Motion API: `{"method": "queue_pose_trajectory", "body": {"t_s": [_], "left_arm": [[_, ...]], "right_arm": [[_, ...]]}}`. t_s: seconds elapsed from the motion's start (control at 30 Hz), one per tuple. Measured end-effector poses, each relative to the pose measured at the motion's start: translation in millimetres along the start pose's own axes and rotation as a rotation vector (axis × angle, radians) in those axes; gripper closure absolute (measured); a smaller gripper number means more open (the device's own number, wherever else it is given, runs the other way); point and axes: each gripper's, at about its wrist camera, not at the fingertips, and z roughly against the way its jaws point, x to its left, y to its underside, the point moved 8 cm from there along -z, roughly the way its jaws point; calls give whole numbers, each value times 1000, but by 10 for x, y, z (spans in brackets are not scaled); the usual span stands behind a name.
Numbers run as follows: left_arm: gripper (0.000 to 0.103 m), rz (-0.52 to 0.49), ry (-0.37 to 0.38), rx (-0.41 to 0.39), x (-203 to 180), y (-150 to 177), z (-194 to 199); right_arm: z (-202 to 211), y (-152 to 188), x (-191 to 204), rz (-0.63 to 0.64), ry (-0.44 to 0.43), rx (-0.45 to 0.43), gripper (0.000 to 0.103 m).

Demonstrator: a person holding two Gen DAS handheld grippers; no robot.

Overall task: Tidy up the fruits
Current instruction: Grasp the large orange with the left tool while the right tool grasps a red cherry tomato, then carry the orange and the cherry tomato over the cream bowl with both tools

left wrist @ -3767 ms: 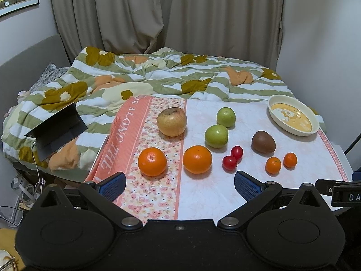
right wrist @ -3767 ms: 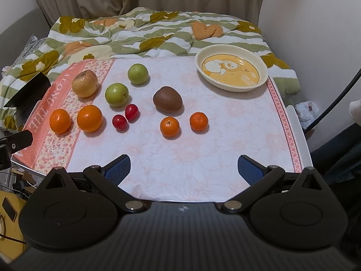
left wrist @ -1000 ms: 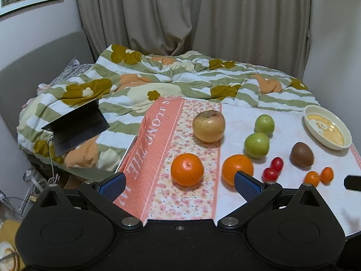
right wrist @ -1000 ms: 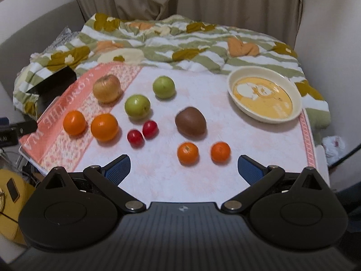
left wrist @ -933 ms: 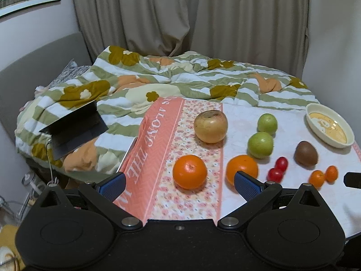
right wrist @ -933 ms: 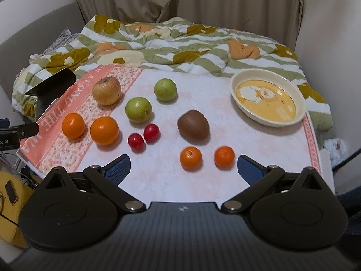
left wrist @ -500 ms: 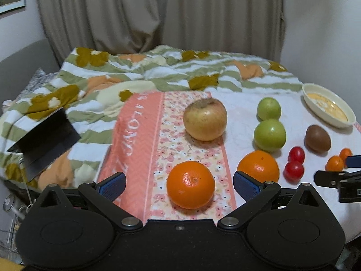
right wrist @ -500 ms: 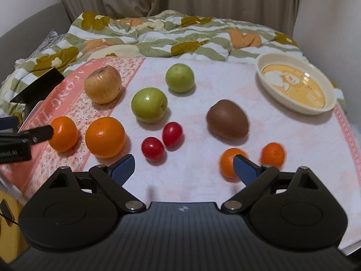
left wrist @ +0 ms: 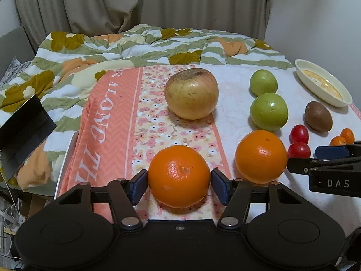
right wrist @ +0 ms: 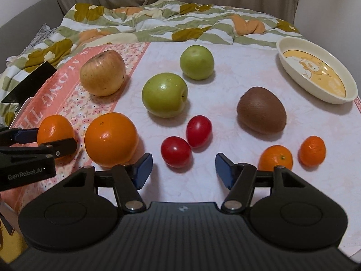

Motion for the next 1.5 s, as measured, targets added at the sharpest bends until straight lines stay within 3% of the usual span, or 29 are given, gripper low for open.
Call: {"method": "queue_pose_trajectory", "body": {"t_s": [0.27,0.33,0.43,0.83,1.13,1.5], "left_arm": [[40,-5,28,1,36,-13,3],[40,-7,29,1,34,-5,9],[40,-5,29,1,30,1,16],[40,40,15,-26,-56,-62,333],[40,82,-38,-77,-490,-285,742],[40,159,-42,-166,-1465,-740,907]], "right_arm": [[-76,-36,33,-8,9,5,40],[-84,-36,38,-9,6,9,51],[-90,-39,61,3,16,2,58],[226,-104,-48,0,-6,-41,58],[695,-249,-536,26,-50,-84,58],[1148,-572,-1668,80,-49,-146,58]]}}
